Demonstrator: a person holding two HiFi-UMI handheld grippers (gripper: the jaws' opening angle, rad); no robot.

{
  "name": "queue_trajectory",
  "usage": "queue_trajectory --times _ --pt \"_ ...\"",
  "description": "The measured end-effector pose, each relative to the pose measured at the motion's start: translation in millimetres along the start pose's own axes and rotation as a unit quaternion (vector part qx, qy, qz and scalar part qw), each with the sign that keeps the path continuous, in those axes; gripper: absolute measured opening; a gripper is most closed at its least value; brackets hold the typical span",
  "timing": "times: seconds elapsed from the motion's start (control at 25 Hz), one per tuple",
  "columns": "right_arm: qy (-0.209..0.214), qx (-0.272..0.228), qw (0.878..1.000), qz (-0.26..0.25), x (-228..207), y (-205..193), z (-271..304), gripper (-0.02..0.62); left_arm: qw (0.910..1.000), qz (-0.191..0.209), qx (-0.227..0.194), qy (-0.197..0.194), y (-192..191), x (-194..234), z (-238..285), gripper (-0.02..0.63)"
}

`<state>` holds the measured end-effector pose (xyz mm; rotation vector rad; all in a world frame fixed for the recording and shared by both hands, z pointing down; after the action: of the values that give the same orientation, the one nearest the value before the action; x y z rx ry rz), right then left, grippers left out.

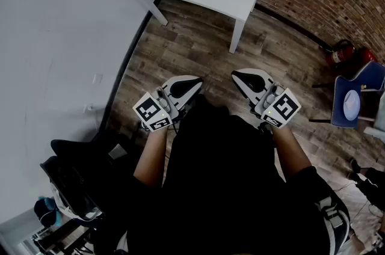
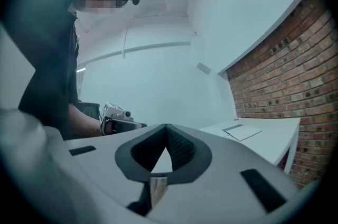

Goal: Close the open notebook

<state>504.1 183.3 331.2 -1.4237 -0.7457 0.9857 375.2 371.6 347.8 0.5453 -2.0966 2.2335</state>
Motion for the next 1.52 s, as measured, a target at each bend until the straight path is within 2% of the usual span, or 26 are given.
queue_trajectory --times 0.16,0.36,0.6,0.76,1.04,1.28,1.36,1.44,1.52 --pt "-0.001 -0.003 1.0 -0.01 -2.4 3.0 5.2 0.006 1.0 -0.001 -0.004 0.005 0.6 6.4 -7.0 0.015" --pt "-0.01 0.001 0.999 -0.047 -3.5 5.7 0.1 0.006 0.9999 -0.002 -0.009 0.01 -3.5 3.0 -9.8 0.015" --pt "-0.007 -0.007 0.999 -0.041 -3.6 7.7 1.3 0.006 0.9997 -0.004 -0.015 0.019 -4.9 2.1 -15.8 0.015" --pt "-0.005 -0.024 0.998 -0.055 -2.2 13.6 -1.7 0.006 0.9994 -0.015 -0.022 0.024 -7.7 0.4 -20.8 0.015" --pt "0.002 -0.033 0.999 -0.033 3.5 1.9 -9.7 0.006 0.9991 -0.025 -0.024 0.027 -15.0 -3.1 -18.3 0.015" --pt "0.009 -0.011 1.0 -0.021 -2.3 -14.5 7.3 0.006 0.9981 -0.024 -0.017 0.054 -15.1 13.9 -38.2 0.015" --pt "0.017 0.033 0.996 -0.075 -0.4 -20.5 19.0 0.006 0.9979 -0.031 -0.013 0.056 -18.7 20.5 -41.2 0.015" --pt "0.039 0.092 0.98 -0.169 7.5 -24.0 35.3 0.006 0.9973 -0.043 -0.013 0.058 -23.0 30.3 -42.3 0.015" --pt "0.063 0.101 0.971 -0.206 9.1 -20.6 49.1 0.006 0.9965 -0.057 -0.015 0.058 -27.6 42.3 -40.9 0.015"
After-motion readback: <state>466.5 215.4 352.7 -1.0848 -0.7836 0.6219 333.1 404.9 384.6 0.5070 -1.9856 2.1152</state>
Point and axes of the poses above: the fingertips, and each gripper's own axes: z forward along the fingers, x to its left, y out of its top, the point moved 8 cm from there along -z, backward along the fingers, and after that the axes turned 3 degrees about x, right-handed, at the moved point
